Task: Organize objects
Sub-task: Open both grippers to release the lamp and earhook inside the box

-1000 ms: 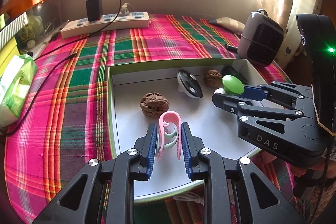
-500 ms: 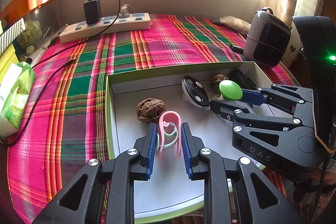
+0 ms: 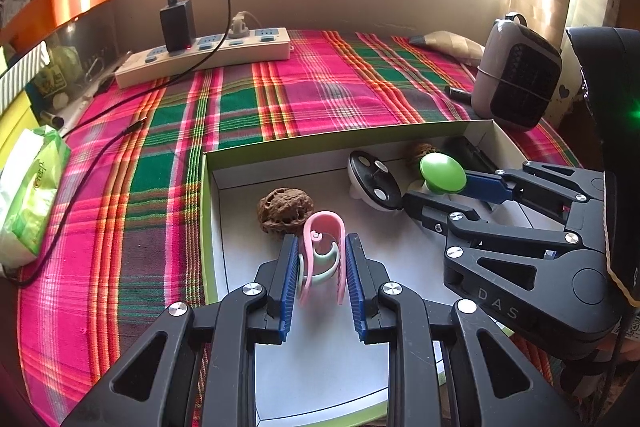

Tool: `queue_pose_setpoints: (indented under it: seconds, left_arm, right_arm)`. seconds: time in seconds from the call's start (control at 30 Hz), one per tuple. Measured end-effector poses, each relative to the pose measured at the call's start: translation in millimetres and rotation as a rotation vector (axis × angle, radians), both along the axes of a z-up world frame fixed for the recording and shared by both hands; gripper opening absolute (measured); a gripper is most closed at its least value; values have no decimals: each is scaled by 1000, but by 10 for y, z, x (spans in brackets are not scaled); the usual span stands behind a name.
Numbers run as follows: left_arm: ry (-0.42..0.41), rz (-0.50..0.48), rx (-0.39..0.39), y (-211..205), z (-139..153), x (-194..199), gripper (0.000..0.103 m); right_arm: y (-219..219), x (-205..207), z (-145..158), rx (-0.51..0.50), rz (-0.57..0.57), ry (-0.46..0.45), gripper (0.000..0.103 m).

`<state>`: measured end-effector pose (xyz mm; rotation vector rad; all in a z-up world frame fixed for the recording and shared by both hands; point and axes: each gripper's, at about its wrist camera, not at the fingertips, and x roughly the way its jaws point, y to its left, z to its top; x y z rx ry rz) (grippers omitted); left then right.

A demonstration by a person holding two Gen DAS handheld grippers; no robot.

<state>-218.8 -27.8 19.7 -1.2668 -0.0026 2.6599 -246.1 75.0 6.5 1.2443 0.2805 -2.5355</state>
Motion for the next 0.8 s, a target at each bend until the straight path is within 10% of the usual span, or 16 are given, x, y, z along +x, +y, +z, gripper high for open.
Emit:
queue_pose_setpoints:
  seconds: [0.8]
  left_arm:
    - [-4, 2, 8, -6, 9, 17, 30]
  right_arm:
    - [50, 31, 6, -18, -29, -3, 48]
